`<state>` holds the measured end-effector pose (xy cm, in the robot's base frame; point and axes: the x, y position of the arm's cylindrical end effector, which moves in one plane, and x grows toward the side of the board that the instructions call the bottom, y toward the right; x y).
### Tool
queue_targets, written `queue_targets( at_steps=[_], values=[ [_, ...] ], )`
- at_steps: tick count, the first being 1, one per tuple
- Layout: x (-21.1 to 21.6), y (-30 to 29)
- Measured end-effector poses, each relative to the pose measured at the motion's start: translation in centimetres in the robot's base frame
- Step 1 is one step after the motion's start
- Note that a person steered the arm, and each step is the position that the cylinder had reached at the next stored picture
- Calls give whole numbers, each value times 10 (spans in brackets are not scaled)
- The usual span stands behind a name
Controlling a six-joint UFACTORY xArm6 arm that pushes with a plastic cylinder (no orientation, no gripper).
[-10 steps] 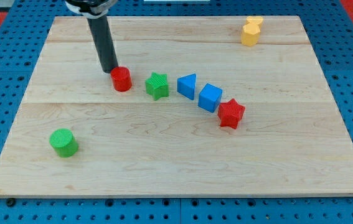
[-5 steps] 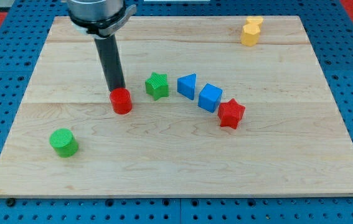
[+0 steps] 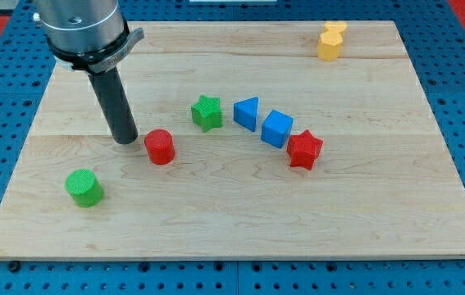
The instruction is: Move the red circle below the green star
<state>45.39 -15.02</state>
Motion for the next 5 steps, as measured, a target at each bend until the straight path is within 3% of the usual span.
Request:
queue_targets(
  at_steps=[3,5],
  values=[
    [26,24],
    [18,70]
  ],
)
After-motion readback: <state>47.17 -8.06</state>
